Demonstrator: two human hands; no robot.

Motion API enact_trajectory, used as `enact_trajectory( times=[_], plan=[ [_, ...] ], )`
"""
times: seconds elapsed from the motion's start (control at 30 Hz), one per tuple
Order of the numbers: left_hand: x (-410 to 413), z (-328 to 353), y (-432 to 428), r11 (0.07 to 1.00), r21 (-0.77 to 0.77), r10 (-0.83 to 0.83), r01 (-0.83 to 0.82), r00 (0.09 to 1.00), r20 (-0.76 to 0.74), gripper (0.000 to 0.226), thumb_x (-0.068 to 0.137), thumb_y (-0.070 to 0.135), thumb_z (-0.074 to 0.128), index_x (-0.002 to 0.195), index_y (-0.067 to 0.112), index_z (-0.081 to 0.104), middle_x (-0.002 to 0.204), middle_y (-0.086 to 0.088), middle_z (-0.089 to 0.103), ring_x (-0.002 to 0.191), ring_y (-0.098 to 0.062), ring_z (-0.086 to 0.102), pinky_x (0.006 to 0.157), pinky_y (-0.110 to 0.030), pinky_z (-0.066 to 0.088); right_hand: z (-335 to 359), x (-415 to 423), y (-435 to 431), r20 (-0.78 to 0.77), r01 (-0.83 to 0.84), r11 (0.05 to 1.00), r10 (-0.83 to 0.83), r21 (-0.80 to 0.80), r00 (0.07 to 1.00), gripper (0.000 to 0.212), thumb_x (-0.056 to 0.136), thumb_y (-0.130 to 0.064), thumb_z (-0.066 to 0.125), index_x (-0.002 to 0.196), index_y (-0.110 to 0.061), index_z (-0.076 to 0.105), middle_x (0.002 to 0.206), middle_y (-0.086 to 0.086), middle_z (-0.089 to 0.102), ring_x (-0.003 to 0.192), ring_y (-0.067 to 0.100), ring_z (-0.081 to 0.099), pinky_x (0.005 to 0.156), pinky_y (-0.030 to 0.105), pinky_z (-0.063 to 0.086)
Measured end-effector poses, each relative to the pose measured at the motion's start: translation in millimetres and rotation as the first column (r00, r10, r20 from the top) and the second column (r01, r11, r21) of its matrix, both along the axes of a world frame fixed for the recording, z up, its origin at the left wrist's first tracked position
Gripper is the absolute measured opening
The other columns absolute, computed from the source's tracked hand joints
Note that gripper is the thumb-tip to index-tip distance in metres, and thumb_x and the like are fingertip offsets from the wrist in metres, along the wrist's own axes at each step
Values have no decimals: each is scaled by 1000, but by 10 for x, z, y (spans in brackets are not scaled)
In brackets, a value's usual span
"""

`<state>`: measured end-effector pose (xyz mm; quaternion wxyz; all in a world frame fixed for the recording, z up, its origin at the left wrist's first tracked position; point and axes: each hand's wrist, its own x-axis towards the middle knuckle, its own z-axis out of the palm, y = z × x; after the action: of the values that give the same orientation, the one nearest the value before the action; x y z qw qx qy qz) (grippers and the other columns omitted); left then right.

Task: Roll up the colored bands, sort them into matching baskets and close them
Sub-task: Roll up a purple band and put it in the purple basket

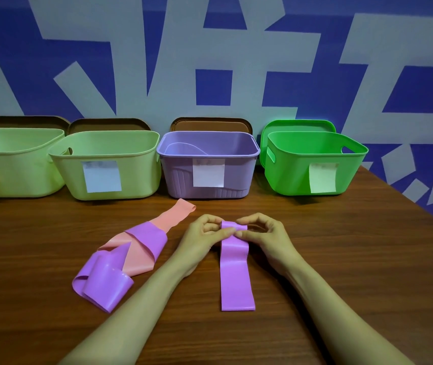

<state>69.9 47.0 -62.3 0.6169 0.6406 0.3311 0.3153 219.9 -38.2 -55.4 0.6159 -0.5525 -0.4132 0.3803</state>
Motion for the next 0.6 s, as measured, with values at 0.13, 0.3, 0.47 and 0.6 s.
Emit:
enact_trajectory(
  times=[0.13, 0.3, 0.47, 0.6],
  plan=[
    [6, -36, 19, 1000, -7, 10, -10, 1000, 8, 23, 83, 26, 71, 102, 15, 62, 99, -7, 72, 95, -20, 69, 88, -37, 54, 1, -3, -4, 36, -28, 1000, 28, -14, 999, 23, 71, 6, 76, 87, -9, 70, 92, 3, 72, 86, 12, 67, 72, 21, 53],
    [-6, -57, 45, 1000, -2, 25, -25, 999, 43, 20, 82, 18, 72, 100, 18, 63, 104, -9, 69, 101, -22, 66, 85, -32, 53, -3, 6, 25, -64, -58, 997, 55, -49, 996, 36, 73, -25, 77, 105, -13, 66, 103, 10, 68, 91, 16, 67, 77, 26, 53],
    [-24, -23, 11, 1000, 16, 13, -14, 997, 82, 23, 80, 8, 72, 98, 15, 60, 104, -9, 68, 97, -19, 67, 77, -24, 52, -13, -2, 43, 109, -33, 996, 43, -89, 993, 21, 84, -22, 70, 97, -5, 68, 83, 2, 67, 64, 5, 53, 63, 16, 44],
    [-10, -7, -5, 1000, 16, -21, 21, 999, 39, 34, 83, 11, 71, 111, 17, 54, 109, -7, 67, 97, -18, 68, 80, -28, 55, -13, 5, 27, 15, -22, 999, 23, -36, 1000, 14, 83, -10, 70, 96, -4, 67, 92, 8, 70, 81, 8, 64, 72, 24, 52]
  ],
)
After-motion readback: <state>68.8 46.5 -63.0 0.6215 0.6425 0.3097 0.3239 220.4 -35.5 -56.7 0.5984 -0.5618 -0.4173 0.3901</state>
